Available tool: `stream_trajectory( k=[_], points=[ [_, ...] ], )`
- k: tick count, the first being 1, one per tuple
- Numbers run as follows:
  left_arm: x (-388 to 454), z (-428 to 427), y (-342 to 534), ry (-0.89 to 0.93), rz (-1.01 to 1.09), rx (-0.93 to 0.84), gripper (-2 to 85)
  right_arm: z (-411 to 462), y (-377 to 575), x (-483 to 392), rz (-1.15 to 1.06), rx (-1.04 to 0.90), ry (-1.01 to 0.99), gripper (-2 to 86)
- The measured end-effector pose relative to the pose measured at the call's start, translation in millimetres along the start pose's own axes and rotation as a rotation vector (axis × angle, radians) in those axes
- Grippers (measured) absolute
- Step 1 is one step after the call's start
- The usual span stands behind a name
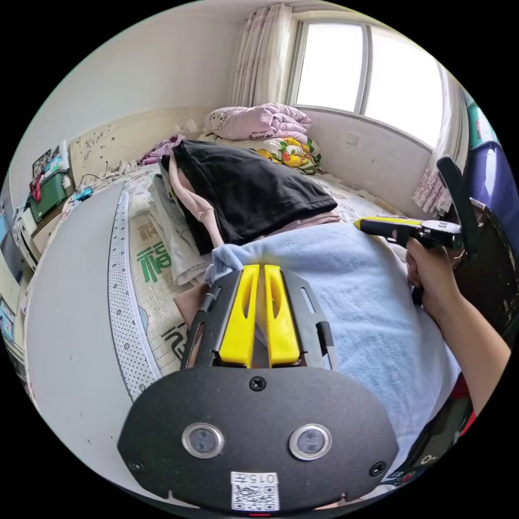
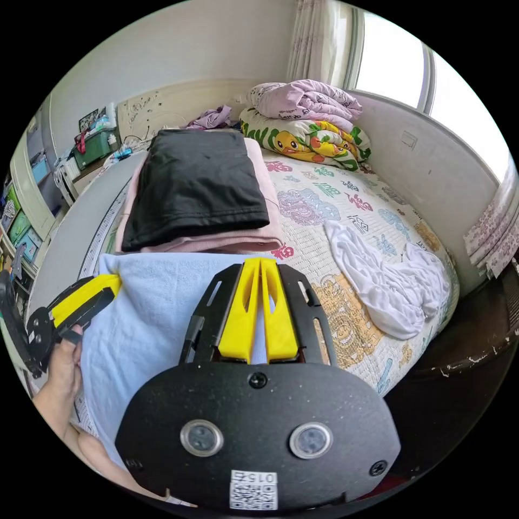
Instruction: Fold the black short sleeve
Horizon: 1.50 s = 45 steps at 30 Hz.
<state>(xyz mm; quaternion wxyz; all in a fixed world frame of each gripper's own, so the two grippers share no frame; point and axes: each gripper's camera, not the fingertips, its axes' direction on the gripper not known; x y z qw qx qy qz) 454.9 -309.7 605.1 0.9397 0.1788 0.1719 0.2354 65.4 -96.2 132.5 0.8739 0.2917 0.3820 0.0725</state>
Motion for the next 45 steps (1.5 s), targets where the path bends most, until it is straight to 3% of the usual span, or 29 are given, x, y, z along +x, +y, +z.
stream_trajectory(
  k=[9, 19, 24, 45],
  points=[
    [34.2, 18.1, 25.3, -0.004, -0.036, 0.015, 0.7, 13.2, 2.8, -9.0, -0.007, 0.029, -0.005, -0.5],
    [90.3, 23.1, 60.9, -0.125, 0.025, 0.085, 0.3, 32.4, 20.9, -80.6, -0.195, 0.085, 0.387, -0.5],
    [116.7, 25.9, 75.6, -0.199, 0.058, 0.119, 0.2, 37.0, 25.4, -79.0, -0.191, 0.091, 0.376, -0.5],
    [151.0, 28.8, 109.5, -0.202, 0.067, 0.180, 0.0, 60.0, 47.5, -70.8, -0.209, 0.089, 0.424, -0.4]
  ],
)
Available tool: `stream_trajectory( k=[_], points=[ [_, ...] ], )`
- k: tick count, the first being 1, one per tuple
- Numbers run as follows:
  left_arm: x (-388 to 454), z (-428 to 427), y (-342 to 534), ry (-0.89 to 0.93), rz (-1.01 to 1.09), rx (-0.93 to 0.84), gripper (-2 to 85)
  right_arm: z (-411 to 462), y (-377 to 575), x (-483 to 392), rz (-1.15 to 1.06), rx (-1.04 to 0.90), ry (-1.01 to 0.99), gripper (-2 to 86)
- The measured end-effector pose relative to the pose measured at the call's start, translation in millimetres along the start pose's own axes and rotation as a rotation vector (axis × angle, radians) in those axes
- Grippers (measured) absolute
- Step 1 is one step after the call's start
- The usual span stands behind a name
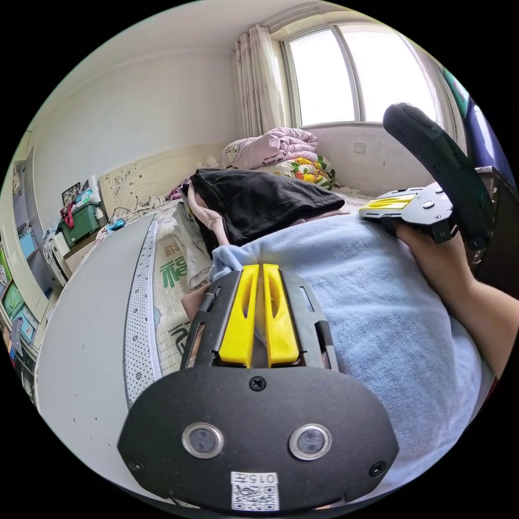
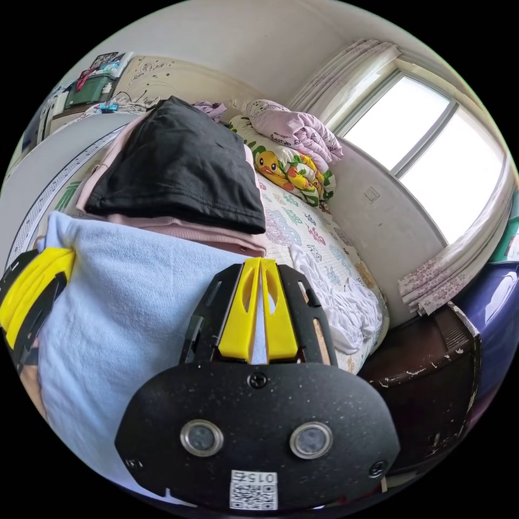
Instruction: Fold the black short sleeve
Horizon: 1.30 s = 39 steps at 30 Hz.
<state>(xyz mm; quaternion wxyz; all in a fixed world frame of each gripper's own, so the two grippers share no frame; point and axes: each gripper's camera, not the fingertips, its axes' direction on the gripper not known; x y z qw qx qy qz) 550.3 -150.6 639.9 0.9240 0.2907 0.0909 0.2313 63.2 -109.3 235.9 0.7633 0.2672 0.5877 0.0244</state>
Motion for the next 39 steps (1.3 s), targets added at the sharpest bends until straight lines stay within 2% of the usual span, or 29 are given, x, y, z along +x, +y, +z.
stream_trajectory(
  k=[10, 39],
  points=[
    [5.5, -2.7, 7.0, 0.001, 0.001, 0.020, 0.1, 13.7, 12.6, -9.2, -0.048, 0.004, 0.096, -0.4],
    [-10.6, 1.9, -2.3, 0.025, -0.014, 0.038, 0.1, 54.9, 41.9, -1.9, -0.065, 0.009, 0.132, -0.4]
  ],
)
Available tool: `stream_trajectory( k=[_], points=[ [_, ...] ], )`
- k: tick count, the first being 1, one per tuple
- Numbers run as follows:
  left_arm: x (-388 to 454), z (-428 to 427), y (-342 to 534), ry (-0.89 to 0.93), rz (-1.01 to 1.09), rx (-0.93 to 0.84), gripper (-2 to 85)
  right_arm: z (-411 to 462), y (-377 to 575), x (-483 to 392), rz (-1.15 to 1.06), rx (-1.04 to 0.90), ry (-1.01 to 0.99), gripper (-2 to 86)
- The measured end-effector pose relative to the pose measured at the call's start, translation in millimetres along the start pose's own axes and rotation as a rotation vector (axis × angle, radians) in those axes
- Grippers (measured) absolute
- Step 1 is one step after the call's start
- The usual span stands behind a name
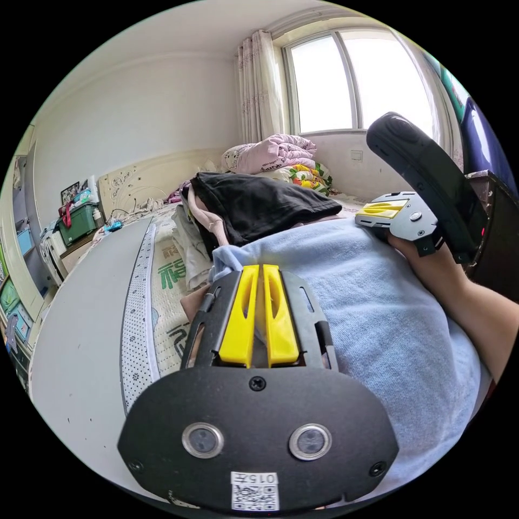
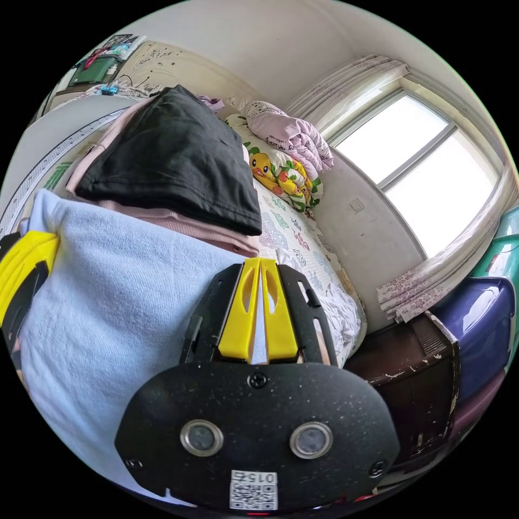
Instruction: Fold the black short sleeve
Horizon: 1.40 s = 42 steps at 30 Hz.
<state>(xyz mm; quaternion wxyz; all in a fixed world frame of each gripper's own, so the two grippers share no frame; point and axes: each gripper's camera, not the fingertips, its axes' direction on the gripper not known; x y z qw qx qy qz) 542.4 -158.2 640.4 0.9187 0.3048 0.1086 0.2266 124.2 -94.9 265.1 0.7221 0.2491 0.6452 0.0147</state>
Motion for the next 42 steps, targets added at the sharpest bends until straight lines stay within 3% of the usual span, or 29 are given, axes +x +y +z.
stream_trajectory(
  k=[19, 27, 33, 38, 42],
  points=[
    [-34.9, 6.4, -26.1, 0.015, -0.009, -0.003, 0.4, 33.7, 10.4, -18.3, -0.017, 0.007, 0.046, -0.5],
    [-96.3, 7.8, -64.0, 0.211, -0.065, -0.017, 1.3, 50.5, 12.4, -30.0, -0.017, 0.002, 0.084, -0.5],
    [-129.2, 10.8, -134.0, 0.075, -0.035, 0.055, 7.6, 64.8, 13.7, -42.6, -0.022, 0.004, 0.120, -0.5],
    [-132.9, 83.0, -181.8, 0.179, 0.043, -0.342, 9.6, 76.8, 15.4, -53.2, -0.025, 0.008, 0.140, -0.5],
    [-146.4, 89.4, -193.5, 0.159, -0.005, -0.381, 5.2, 85.4, 16.7, -59.4, -0.023, 0.009, 0.145, -0.5]
  ],
)
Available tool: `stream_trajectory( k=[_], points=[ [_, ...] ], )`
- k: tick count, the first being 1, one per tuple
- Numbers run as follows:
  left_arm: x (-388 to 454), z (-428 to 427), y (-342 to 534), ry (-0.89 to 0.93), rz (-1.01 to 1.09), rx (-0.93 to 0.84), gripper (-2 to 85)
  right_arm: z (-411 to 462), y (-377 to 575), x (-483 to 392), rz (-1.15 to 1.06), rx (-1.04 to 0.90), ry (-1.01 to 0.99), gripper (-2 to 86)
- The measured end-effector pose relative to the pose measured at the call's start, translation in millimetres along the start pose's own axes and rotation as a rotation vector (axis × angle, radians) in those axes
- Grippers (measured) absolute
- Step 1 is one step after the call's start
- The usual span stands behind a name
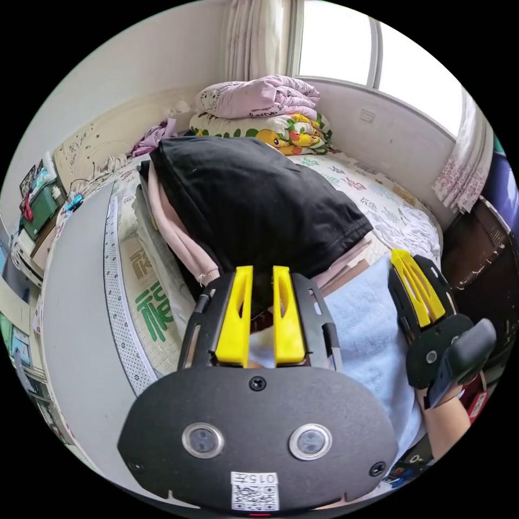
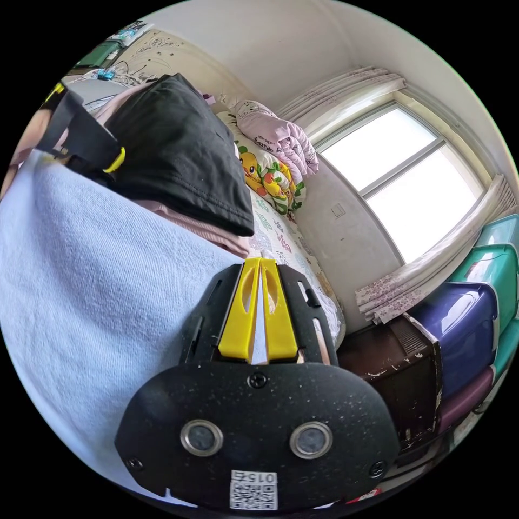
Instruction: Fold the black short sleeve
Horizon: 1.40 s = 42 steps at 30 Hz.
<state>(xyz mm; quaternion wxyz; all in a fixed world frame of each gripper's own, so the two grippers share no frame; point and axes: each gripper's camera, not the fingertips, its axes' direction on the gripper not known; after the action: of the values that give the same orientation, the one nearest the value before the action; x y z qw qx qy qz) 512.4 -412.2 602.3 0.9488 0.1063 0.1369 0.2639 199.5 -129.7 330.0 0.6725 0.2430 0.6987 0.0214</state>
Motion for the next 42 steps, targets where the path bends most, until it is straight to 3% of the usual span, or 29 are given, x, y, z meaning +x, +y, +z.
stream_trajectory(
  k=[4, 12, 16, 19, 21, 26, 30, 33, 36, 38, 42],
  points=[
    [-28.4, -32.5, 0.4, 0.045, -0.029, 0.046, 1.4, 8.1, 1.9, -8.1, 0.003, 0.002, 0.000, -0.5],
    [-138.2, -200.1, 46.7, 0.258, -0.185, 0.459, 0.0, 21.3, 6.7, -23.4, 0.005, 0.007, 0.006, -0.5],
    [-221.4, -315.3, 125.6, 0.439, -0.270, 0.759, -0.3, 28.3, 9.8, -31.8, 0.002, 0.008, 0.013, -0.5],
    [-270.0, -392.7, 210.0, 0.452, -0.246, 0.896, -0.3, 33.6, 12.1, -37.3, -0.003, 0.007, 0.017, -0.5],
    [-292.5, -426.1, 264.8, 0.400, -0.236, 0.914, -0.3, 36.7, 13.7, -40.3, -0.006, 0.006, 0.019, -0.5],
    [-356.4, -442.8, 409.5, 0.307, -0.385, 0.763, -0.2, 41.6, 20.0, -48.7, -0.048, -0.005, 0.040, -0.7],
    [-399.3, -430.7, 486.0, 0.413, -0.530, 0.854, -0.3, 21.6, 25.9, -46.1, -0.064, -0.009, 0.057, -0.9],
    [-421.1, -428.0, 523.4, 0.499, -0.532, 0.957, -0.4, -36.2, 32.9, -26.4, 0.051, 0.069, -0.176, -1.0],
    [-432.7, -430.5, 532.2, 0.541, -0.553, 0.940, -0.5, -122.0, 49.4, -20.0, 0.058, 0.203, -0.641, -1.0],
    [-433.7, -445.4, 514.3, 0.538, -0.452, 0.830, -0.4, -188.9, 71.6, -32.0, 0.038, 0.393, -0.992, -0.8],
    [-422.7, -474.2, 494.3, 0.416, -0.278, 0.683, -0.2, -257.9, 92.5, -77.1, 0.001, 0.569, -1.352, -0.1]
  ],
)
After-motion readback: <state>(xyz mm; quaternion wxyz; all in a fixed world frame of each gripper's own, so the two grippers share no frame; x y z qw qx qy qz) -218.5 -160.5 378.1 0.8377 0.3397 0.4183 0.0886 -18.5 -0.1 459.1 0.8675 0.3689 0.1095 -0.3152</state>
